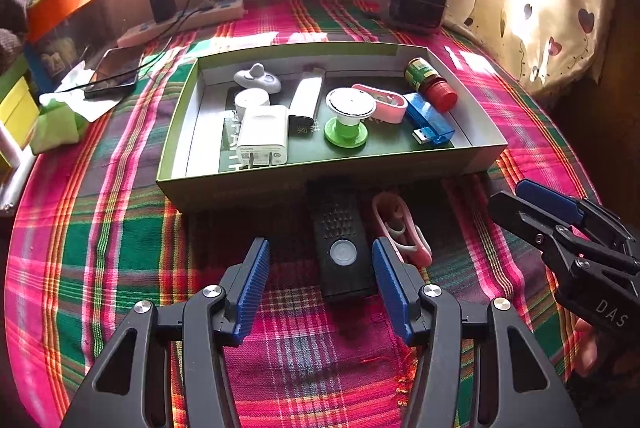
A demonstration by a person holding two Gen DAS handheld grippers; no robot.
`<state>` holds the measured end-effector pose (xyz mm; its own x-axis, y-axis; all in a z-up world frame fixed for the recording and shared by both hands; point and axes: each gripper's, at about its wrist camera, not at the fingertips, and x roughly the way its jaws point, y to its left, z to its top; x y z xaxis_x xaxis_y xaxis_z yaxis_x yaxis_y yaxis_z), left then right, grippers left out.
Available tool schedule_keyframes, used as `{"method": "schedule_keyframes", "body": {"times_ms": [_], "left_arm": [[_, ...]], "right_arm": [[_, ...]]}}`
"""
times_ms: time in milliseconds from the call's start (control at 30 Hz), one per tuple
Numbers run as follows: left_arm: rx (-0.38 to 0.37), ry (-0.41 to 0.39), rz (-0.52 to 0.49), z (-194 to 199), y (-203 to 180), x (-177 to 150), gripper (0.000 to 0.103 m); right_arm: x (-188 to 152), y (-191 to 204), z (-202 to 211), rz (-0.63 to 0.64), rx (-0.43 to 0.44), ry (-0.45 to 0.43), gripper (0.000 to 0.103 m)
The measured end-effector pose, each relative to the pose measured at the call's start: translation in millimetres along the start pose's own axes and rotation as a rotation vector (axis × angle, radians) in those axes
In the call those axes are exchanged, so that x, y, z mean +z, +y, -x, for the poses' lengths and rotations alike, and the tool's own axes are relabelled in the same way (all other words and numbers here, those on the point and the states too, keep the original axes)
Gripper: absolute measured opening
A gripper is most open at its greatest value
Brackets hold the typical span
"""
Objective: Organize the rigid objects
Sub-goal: 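Grasp the black remote with the left gripper while the right gripper approaches the pink clip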
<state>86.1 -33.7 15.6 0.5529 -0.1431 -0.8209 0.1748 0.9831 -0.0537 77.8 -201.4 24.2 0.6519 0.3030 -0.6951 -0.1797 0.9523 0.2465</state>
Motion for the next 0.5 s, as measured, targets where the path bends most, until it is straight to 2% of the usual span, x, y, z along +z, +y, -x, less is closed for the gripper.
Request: {"method": "schedule_keyframes", "body": {"times_ms": [500], "left_arm": [[0.007,-0.015,0.014,-8.7,5.8,0.1,0.053]], "right_arm": [[-0.3,-0.2,-2.6,0.004,-0.005,0.011,0.052]]}}
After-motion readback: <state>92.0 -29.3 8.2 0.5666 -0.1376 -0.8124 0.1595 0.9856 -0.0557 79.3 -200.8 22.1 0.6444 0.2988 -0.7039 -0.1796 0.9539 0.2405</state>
